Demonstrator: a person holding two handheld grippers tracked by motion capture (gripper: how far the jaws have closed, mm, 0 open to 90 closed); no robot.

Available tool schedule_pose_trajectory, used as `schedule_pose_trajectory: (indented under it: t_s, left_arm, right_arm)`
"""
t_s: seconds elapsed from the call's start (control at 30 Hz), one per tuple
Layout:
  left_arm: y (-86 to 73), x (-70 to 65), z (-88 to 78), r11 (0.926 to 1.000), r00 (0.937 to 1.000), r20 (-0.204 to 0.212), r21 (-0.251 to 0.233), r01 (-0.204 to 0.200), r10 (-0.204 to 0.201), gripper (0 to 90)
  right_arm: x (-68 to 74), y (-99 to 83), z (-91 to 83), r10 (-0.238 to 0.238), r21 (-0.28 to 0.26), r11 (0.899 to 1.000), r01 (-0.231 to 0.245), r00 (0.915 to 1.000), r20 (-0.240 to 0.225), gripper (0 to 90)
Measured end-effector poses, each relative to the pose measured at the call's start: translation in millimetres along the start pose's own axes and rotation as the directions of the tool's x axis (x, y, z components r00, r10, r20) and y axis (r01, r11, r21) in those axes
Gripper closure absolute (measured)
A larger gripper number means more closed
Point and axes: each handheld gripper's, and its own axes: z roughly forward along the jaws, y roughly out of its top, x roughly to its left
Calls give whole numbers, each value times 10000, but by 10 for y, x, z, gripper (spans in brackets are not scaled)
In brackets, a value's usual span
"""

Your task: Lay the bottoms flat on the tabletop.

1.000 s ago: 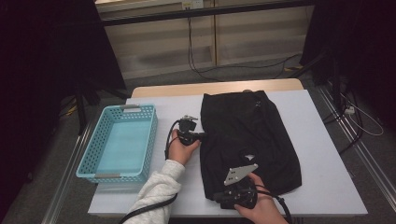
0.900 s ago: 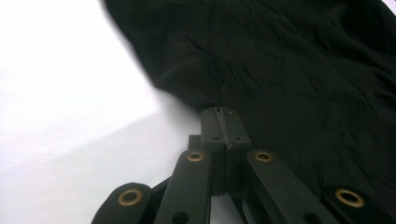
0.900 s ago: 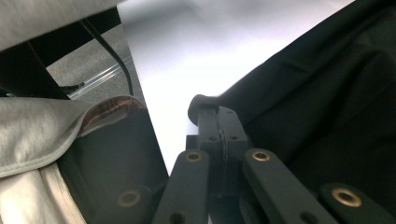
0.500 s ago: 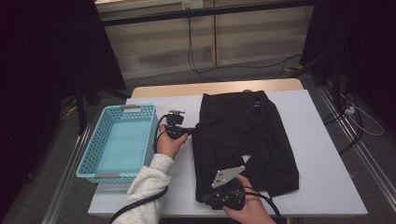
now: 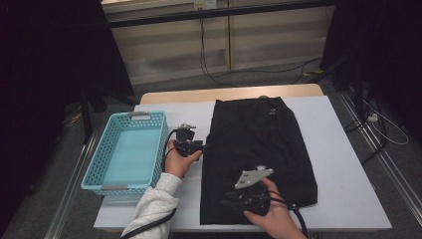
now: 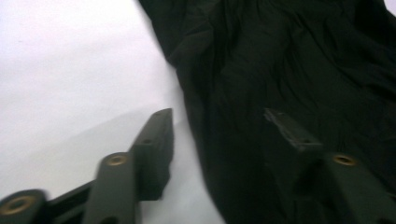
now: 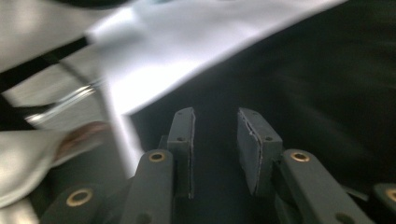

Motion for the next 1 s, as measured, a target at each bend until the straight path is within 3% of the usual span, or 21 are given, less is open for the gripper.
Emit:
schedule_pose_trajectory:
  t_s: [0.1,0.3,0.4,0.6,0.67,0.7,0.73,0.77,1.0]
  left_arm:
    - [-43,2,-30,9997,9998,-34,122,-197,197,352]
    - [-99,-26,-50,9991,9992,-19,117,-396,396,289]
    - [-95,-39,-59,9982,9982,-81,122,-595,596,255]
    - [-113,-81,-66,9966,9969,-36,225,-789,790,250]
    - [-117,-91,-72,9964,9965,-92,207,-824,826,250]
    - [-119,-93,-73,9962,9963,-112,219,-848,850,249]
    - [-125,-95,-69,9966,9967,-101,182,-802,804,249]
    - [-127,-90,-72,9958,9961,-98,243,-879,882,248]
    - [-138,-103,-85,9953,9957,-43,299,-922,923,241]
  right_arm:
    - [-208,-93,-150,485,-18,9988,-486,9924,1132,663]
    - [-518,-238,-303,1431,-66,9892,-1464,9553,2586,679]
    - [-563,-255,-297,1546,-65,9873,-1590,9491,2745,682]
    - [-623,-293,-233,1239,502,9878,-1476,9385,3222,676]
    - [-647,-315,-243,1392,285,9874,-1555,9403,3105,709]
    - [-659,-321,-255,1369,302,9877,-1535,9415,3080,771]
    - [-663,-323,-266,1367,369,9872,-1549,9432,3027,900]
    - [-668,-333,-278,1390,414,9868,-1563,9510,2763,900]
    - [-666,-344,-332,1222,758,9864,-1459,9588,2564,900]
